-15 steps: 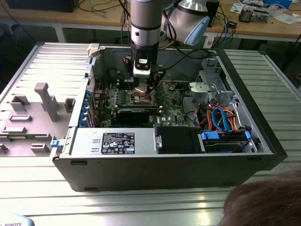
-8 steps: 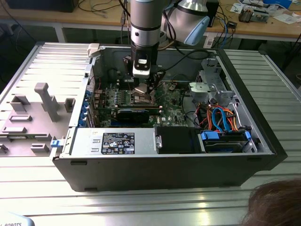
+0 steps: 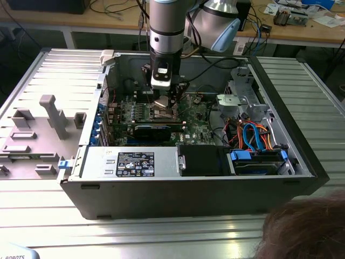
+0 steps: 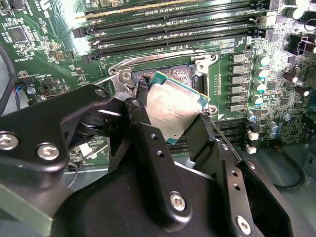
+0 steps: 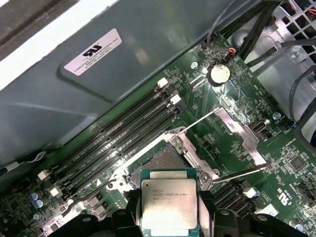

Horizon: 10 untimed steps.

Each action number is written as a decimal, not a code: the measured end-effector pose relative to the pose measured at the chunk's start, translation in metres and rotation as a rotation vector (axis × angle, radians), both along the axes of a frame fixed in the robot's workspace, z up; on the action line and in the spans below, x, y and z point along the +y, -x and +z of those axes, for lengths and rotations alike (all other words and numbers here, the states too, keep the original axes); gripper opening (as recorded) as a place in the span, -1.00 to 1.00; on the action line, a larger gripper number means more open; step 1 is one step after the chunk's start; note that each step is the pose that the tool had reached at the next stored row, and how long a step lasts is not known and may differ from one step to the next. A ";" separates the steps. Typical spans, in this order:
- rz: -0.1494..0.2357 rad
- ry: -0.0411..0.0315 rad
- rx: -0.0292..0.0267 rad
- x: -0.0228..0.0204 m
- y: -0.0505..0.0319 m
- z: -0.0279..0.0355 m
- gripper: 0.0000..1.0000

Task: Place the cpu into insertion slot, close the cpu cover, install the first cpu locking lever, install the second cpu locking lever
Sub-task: 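Place the cpu into insertion slot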

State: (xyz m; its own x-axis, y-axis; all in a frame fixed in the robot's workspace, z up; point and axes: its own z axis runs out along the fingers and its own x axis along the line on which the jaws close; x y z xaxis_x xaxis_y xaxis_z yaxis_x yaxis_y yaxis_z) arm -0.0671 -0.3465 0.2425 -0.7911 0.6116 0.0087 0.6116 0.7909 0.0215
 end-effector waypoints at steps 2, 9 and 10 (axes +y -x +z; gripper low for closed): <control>-0.005 0.0004 0.0000 0.0000 0.0000 -0.0001 0.08; -0.023 0.0018 0.0000 0.0000 0.0000 -0.0008 0.08; -0.025 0.0020 0.0000 0.0000 0.0000 -0.0008 0.08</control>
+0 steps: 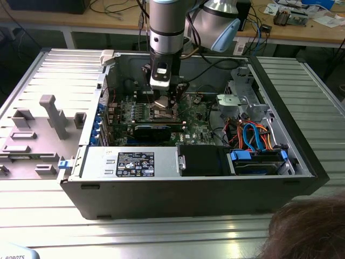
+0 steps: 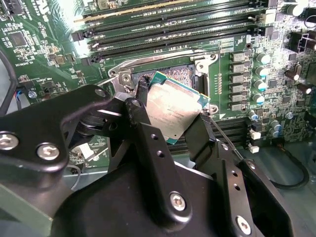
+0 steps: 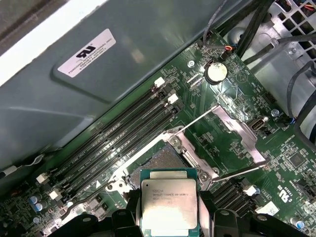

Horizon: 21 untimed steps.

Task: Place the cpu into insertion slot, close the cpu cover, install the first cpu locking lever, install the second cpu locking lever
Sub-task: 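Place the cpu into insertion slot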

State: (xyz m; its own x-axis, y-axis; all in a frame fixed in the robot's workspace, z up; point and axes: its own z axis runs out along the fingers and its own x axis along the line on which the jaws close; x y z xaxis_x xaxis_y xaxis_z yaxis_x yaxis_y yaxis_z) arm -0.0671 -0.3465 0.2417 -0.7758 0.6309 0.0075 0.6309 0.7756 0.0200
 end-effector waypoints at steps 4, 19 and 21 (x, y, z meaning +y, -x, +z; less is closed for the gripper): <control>-0.010 0.0011 0.0001 0.0000 0.0000 -0.0004 0.08; -0.054 0.0035 0.0000 0.0000 0.0000 -0.0027 0.08; -0.057 0.0036 0.0001 0.0000 0.0000 -0.0029 0.08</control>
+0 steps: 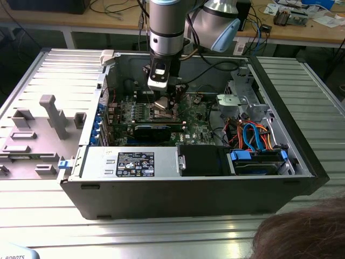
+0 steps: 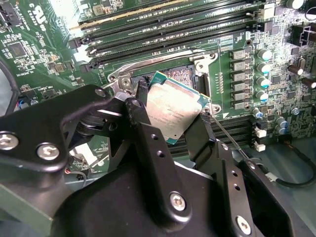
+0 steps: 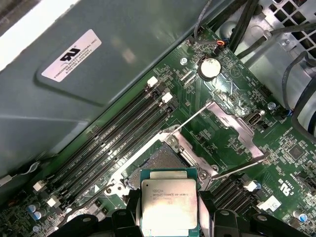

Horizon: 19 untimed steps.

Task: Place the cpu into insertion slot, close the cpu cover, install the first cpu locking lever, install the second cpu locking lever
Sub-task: 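Place the cpu into insertion slot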

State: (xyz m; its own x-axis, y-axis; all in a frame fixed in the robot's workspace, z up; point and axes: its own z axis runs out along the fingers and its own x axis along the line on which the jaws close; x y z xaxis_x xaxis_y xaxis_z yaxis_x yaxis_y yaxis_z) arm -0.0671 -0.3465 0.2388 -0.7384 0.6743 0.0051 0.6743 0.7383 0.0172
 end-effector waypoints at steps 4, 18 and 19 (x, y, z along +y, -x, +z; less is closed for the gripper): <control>-0.011 0.0004 0.0000 0.0000 0.0000 -0.0008 0.08; -0.048 0.0048 0.0000 0.0000 0.0000 -0.0025 0.08; -0.052 0.0055 -0.0001 0.0000 0.0000 -0.0026 0.08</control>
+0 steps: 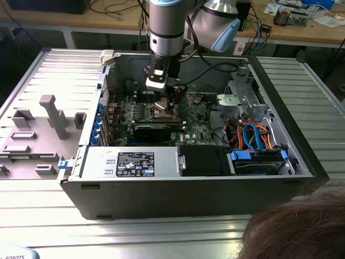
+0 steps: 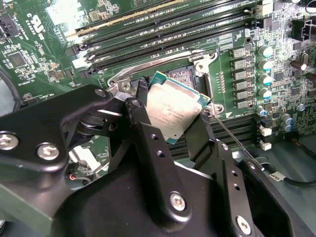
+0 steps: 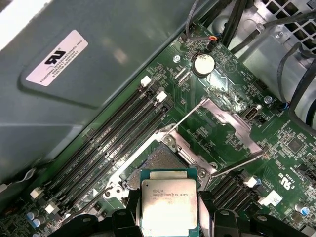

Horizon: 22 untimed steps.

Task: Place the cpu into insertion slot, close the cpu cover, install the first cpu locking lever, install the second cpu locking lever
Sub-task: 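Place the cpu into insertion slot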

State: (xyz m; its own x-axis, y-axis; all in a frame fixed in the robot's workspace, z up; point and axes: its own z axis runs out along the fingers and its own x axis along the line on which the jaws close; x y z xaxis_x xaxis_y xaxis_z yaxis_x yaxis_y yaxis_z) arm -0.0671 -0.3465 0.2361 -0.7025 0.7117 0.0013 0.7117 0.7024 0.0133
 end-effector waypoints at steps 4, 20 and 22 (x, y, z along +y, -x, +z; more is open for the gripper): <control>-0.010 0.0021 0.0000 0.0000 0.0000 -0.0003 0.08; -0.044 0.0082 0.0000 0.0000 0.0000 -0.0017 0.08; -0.049 0.0088 0.0000 0.0000 0.0000 -0.0019 0.08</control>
